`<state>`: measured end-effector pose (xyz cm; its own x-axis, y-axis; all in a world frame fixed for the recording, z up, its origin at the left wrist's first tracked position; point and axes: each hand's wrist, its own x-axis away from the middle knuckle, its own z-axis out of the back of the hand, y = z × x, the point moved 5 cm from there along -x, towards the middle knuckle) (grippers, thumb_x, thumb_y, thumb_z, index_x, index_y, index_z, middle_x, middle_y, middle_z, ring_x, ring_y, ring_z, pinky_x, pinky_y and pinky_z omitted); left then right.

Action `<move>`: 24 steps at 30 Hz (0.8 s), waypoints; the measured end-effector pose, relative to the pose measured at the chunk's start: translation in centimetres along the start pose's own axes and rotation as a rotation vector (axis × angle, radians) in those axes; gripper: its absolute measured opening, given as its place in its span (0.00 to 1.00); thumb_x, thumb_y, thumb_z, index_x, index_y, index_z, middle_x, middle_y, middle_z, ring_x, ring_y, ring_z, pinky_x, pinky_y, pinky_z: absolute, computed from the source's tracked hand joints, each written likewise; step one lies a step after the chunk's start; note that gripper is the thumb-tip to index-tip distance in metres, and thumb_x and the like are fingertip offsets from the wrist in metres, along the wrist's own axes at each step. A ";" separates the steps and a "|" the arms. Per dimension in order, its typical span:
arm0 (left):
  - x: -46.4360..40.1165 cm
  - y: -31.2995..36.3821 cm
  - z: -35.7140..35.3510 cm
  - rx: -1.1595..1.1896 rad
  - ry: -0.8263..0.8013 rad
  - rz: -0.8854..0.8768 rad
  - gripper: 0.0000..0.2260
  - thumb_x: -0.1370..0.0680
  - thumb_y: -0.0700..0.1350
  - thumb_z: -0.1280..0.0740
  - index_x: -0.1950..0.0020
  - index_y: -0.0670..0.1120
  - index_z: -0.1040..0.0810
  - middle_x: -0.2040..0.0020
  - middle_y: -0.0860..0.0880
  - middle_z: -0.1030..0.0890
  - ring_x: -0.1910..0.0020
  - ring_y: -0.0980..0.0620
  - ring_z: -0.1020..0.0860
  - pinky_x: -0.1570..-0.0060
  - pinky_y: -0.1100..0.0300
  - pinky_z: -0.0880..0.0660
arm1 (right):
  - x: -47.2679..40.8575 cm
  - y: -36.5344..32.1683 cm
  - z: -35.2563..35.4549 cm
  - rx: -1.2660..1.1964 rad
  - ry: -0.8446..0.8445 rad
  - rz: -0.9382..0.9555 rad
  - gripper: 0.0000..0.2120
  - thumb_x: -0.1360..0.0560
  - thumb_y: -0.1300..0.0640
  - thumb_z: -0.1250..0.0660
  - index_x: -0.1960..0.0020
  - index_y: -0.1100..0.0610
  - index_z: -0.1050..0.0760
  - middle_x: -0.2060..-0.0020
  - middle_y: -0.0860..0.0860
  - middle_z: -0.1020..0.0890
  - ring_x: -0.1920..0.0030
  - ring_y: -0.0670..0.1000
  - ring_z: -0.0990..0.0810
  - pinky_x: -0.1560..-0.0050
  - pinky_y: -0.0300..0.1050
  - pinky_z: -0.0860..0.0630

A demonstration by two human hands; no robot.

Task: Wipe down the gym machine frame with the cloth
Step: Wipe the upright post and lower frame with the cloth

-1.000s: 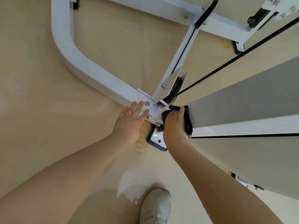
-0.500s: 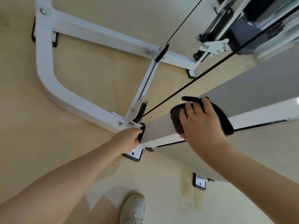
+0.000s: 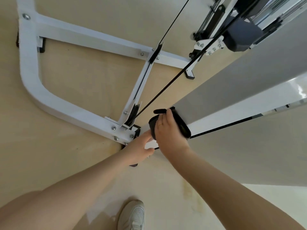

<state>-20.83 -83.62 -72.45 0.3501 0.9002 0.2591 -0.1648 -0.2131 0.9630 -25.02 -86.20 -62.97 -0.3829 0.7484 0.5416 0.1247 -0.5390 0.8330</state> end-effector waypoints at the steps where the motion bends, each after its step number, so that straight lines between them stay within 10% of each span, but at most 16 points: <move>1: 0.1 0.1 0.1 0.021 -0.005 0.014 0.30 0.23 0.37 0.41 0.26 0.58 0.45 0.32 0.65 0.37 0.34 0.69 0.38 0.45 0.71 0.37 | 0.0 -0.1 -0.1 0.016 0.038 0.013 0.23 0.25 0.51 0.39 0.35 0.64 0.31 0.40 0.62 0.26 0.37 0.67 0.32 0.34 0.67 0.44; 3: 0.3 0.7 0.2 0.009 -0.031 0.026 0.30 0.22 0.37 0.41 0.26 0.59 0.46 0.36 0.66 0.37 0.50 0.70 0.31 0.55 0.69 0.29 | 0.8 0.8 -0.4 0.003 0.128 0.016 0.21 0.23 0.52 0.42 0.36 0.65 0.32 0.42 0.61 0.24 0.39 0.65 0.28 0.33 0.62 0.40; 4: 0.4 1.1 0.4 -0.001 -0.033 0.032 0.30 0.22 0.37 0.41 0.26 0.60 0.47 0.36 0.65 0.36 0.42 0.61 0.46 0.57 0.65 0.27 | 1.5 1.9 -0.5 -0.013 0.171 -0.002 0.21 0.23 0.51 0.43 0.38 0.64 0.30 0.43 0.60 0.22 0.41 0.64 0.27 0.34 0.61 0.39; 7: 0.8 2.4 0.8 -0.051 -0.044 0.131 0.31 0.23 0.43 0.40 0.26 0.62 0.51 0.30 0.57 0.36 0.38 0.54 0.28 0.46 0.57 0.27 | 3.9 6.2 0.0 -0.051 0.278 -0.091 0.19 0.26 0.45 0.40 0.47 0.58 0.22 0.51 0.54 0.18 0.47 0.59 0.22 0.35 0.57 0.38; 11: 1.1 4.8 1.4 -0.113 -0.021 0.140 0.32 0.23 0.45 0.40 0.26 0.63 0.53 0.25 0.53 0.42 0.58 0.59 0.26 0.62 0.64 0.26 | 7.9 12.9 1.3 -0.149 0.466 -0.293 0.20 0.26 0.45 0.45 0.58 0.56 0.19 0.62 0.51 0.18 0.57 0.55 0.21 0.38 0.51 0.34; 16: 2.1 8.6 1.5 -0.109 -0.024 -0.019 0.32 0.22 0.41 0.41 0.25 0.61 0.52 0.26 0.58 0.42 0.31 0.54 0.35 0.44 0.66 0.33 | 12.7 18.5 1.4 -0.266 0.588 -0.522 0.26 0.24 0.47 0.51 0.57 0.62 0.20 0.61 0.55 0.18 0.53 0.58 0.21 0.34 0.51 0.43; 20: 2.3 8.4 1.0 -0.103 -0.006 -0.023 0.32 0.22 0.38 0.42 0.25 0.59 0.54 0.25 0.56 0.43 0.31 0.44 0.35 0.40 0.52 0.30 | 11.1 14.9 0.9 -0.274 0.466 -0.500 0.25 0.25 0.47 0.46 0.49 0.65 0.20 0.52 0.58 0.17 0.45 0.60 0.22 0.32 0.53 0.44; 24: 1.6 6.7 1.6 -0.076 0.028 -0.037 0.30 0.23 0.37 0.44 0.26 0.60 0.45 0.27 0.52 0.39 0.28 0.51 0.38 0.40 0.64 0.34 | 7.4 8.6 0.5 -0.237 0.367 -0.315 0.24 0.25 0.44 0.41 0.41 0.62 0.23 0.44 0.57 0.20 0.38 0.60 0.26 0.32 0.58 0.51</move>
<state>-19.91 -84.18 -65.48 0.3318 0.9173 0.2201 -0.2222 -0.1508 0.9633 -26.33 -85.09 -51.79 -0.6682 0.7268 0.1589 -0.2417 -0.4141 0.8776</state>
